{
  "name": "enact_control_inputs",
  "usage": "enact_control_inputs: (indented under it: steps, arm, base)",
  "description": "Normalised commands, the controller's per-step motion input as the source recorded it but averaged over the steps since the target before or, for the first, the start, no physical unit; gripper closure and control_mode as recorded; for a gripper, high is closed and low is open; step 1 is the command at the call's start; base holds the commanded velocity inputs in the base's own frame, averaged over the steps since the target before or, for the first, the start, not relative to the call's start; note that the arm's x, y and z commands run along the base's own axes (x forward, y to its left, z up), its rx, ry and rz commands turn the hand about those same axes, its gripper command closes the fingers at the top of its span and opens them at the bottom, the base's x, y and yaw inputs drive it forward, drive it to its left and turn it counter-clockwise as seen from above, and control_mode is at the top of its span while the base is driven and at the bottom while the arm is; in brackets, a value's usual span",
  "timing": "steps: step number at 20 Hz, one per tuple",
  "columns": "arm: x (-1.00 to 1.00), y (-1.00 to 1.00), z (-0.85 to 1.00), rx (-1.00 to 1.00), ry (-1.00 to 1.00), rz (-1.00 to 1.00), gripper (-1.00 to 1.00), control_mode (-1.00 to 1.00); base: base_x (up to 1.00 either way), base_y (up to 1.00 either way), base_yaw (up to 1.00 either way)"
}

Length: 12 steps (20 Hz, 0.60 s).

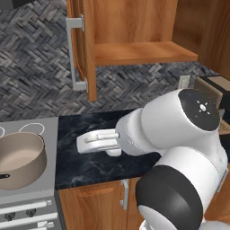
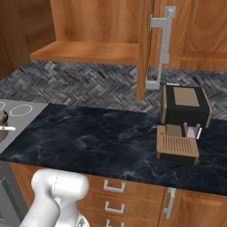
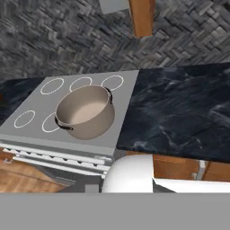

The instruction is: Open the cabinet and move the ladle to the pot. Then close the cabinet.

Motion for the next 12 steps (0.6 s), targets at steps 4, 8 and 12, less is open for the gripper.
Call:
enact_control_inputs:
  steps: [4,8,12]
  arm:
    - [0.27,0.52,-0.35,-0.04,0.07,0.03,1.00,-1.00]
    - [0.57,0.38,-0.28,-0.03,0.09,0.00,1.00,-1.00]
    - [0.57,0.48,-0.26,0.00,0.15,0.00,1.00,-1.00]
  base:
    - [0.00,0.00,0.00]
    - [0.00,0.00,0.00]
    - [0.00,0.00,0.00]
